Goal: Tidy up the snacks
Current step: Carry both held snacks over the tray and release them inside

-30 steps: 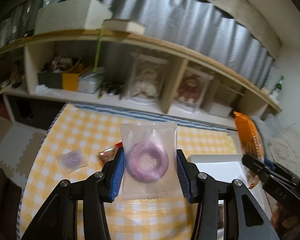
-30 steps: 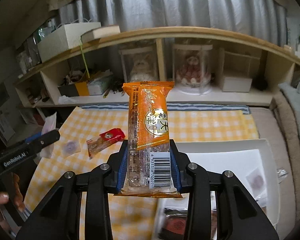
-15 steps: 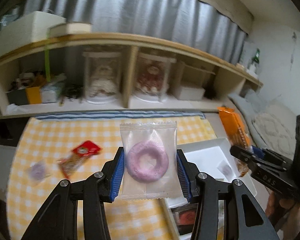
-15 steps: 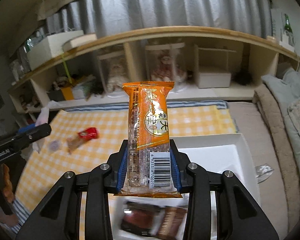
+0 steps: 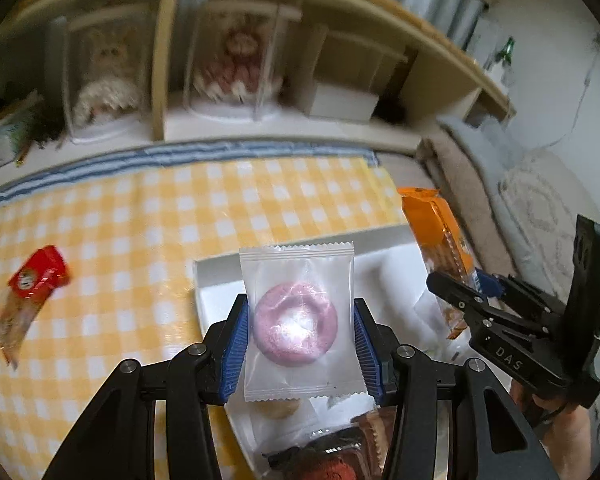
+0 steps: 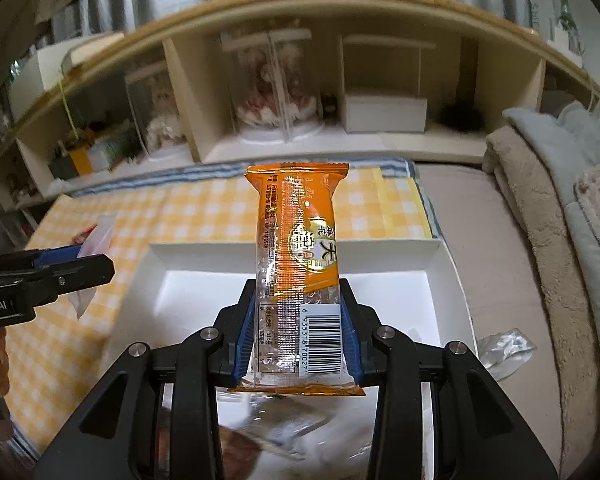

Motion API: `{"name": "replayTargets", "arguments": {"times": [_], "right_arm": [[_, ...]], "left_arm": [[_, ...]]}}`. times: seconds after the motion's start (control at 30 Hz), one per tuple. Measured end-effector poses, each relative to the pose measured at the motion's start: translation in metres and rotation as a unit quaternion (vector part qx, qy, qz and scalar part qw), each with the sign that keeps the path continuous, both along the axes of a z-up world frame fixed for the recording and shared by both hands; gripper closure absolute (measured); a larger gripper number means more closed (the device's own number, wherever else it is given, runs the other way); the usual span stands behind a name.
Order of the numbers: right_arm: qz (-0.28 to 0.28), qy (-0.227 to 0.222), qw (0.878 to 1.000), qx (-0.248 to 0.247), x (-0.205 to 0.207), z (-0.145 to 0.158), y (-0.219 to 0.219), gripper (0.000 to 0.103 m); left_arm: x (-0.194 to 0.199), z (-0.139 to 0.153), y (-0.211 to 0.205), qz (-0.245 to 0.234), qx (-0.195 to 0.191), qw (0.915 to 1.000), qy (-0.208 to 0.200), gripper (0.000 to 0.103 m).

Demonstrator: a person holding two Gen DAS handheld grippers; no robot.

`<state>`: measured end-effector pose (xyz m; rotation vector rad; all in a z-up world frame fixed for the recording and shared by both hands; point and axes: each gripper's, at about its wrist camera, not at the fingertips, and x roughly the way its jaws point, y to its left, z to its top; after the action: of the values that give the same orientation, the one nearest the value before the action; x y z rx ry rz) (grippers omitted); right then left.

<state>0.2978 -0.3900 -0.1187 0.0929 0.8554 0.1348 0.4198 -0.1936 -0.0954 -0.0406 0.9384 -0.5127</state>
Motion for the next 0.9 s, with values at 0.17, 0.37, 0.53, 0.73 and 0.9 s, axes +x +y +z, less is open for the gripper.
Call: {"name": "replayTargets", "arguments": {"times": [0.17,0.37,0.53,0.73,0.9], "right_arm": [[-0.002,0.03,1.0,-0.009,0.012,-0.029,-0.009,0.065],[-0.025,0.059,0.998,0.02,0.022,-0.053,-0.019,0.065],[-0.009,0.078,0.996,0.039,0.021,-0.056,-0.013,0.065],[-0.028,0.098,0.995,0.014,0.02,-0.063,-0.01,0.058],[-0.047,0.097,0.992,0.072,0.016,-0.052,-0.027,0.053]], "left_arm": [[0.034,-0.023,-0.018,-0.001,0.014,0.9996,0.026,0.055],[0.061,-0.048,-0.029,0.018,0.01,0.9987,0.045,0.055],[0.07,-0.068,-0.043,0.029,0.03,0.998,0.048,0.055],[0.068,-0.073,-0.049,0.034,0.044,0.998,0.03,0.051],[0.057,-0.071,-0.045,0.032,0.047,0.9979,0.03,0.05]]}}
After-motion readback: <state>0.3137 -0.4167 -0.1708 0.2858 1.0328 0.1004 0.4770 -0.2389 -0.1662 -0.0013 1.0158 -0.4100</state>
